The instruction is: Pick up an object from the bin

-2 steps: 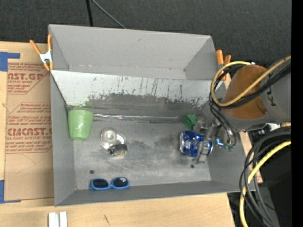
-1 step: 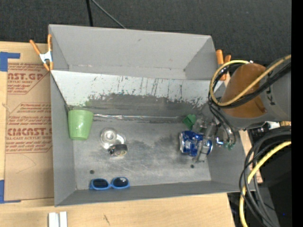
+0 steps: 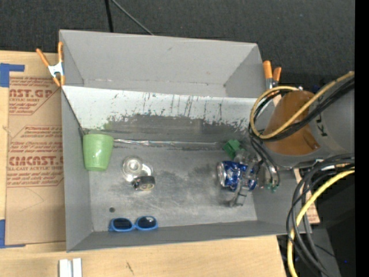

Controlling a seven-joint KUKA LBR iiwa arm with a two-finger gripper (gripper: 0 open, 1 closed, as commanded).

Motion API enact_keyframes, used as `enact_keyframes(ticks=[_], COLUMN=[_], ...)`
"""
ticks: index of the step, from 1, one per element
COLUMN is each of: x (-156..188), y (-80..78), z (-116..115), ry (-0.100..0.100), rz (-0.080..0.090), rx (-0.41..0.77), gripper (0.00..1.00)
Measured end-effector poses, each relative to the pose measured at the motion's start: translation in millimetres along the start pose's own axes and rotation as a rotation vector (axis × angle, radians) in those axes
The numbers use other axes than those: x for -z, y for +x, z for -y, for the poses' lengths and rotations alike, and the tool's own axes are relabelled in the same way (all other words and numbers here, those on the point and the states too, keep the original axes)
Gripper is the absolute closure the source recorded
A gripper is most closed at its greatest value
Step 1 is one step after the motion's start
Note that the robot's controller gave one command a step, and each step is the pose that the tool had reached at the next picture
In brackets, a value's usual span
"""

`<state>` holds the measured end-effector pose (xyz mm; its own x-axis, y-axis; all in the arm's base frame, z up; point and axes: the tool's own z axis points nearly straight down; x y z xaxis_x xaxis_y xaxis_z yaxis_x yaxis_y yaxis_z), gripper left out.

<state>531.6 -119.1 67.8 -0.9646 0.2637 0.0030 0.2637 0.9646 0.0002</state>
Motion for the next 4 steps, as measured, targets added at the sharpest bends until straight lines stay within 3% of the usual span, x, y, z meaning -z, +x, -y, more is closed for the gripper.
enact_keyframes(ticks=[1, 2, 3, 4], x=[0, 0, 14, 101], y=[0.1, 0.0, -0.2, -2.2], z=[0, 0, -1, -2], ry=[0.001, 0.001, 0.001, -0.001], rz=[0.0, 0.0, 0.006, 0.013], rx=[0.001, 0.001, 0.001, 0.002], gripper=[0.0, 1.0, 1.0, 1.0])
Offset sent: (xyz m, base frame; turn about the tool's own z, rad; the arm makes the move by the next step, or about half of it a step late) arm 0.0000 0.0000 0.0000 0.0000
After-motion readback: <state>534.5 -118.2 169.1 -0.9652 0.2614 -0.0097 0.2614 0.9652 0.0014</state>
